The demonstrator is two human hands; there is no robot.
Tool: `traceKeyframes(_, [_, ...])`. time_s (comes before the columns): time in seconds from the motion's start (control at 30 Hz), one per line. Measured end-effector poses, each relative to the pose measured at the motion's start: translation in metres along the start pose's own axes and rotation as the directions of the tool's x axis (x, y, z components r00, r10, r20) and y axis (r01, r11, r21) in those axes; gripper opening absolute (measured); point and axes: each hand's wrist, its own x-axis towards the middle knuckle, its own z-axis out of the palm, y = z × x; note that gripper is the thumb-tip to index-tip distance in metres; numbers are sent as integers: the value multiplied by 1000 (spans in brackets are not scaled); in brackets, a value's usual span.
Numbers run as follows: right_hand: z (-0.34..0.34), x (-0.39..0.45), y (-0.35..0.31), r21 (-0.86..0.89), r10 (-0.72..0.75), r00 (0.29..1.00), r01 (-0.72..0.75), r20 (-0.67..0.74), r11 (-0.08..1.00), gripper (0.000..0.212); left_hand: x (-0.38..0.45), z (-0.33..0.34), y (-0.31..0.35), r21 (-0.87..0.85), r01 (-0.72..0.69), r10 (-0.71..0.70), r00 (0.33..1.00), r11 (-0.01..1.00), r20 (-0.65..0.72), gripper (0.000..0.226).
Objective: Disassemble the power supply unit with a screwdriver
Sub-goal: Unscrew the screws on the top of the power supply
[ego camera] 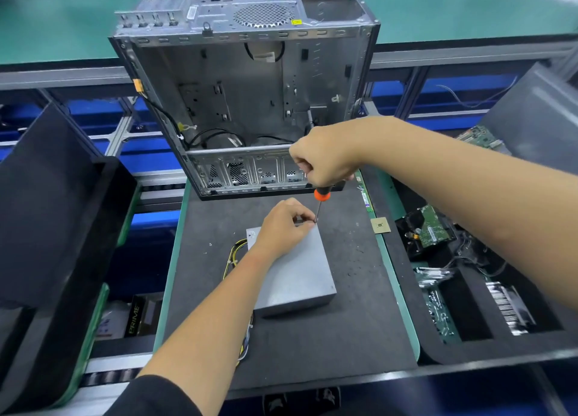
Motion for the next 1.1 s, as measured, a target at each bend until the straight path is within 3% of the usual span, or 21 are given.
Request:
traceKeyframes(0.17, [-3,-2,6,118,-92,994,98,-56,988,21,0,0,0,-46,37,-37,999,998,4,18])
traceKeyframes(0.23, [-3,2,9,126,-39,999,43,-29,991,18,0,0,-1,-78,51,-51,999,996,1,24])
traceKeyframes(0.37, [-3,8,11,143,171,985,-173,30,974,50,0,0,-2,-112,58,-61,998,992,-21,31])
traceKeyframes(0.57, [-5,8,5,4,-25,1000,25,12,1000,28,2,1,-2,-104,79,-81,997,991,-12,32])
traceKeyframes(0.7, [-10,6,8,24,-101,995,100,18,995,8,2,2,-2,-72,97,-98,995,993,-18,35])
traceKeyframes(0.83, [-11,2,19,31,-102,993,101,54,994,22,1,1,-1,-2,95,-95,995,996,18,31])
traceKeyframes(0.97, [-4,0,18,153,-114,992,104,56,983,14,2,1,-2,25,62,-63,997,998,43,26])
traceKeyframes(1.03, [-2,-2,14,249,-79,995,62,60,967,8,2,2,-2,30,35,-36,999,999,35,25])
traceKeyframes(1.1, [-1,2,11,208,16,999,-23,33,978,18,2,3,-3,15,17,-17,1000,1000,8,26])
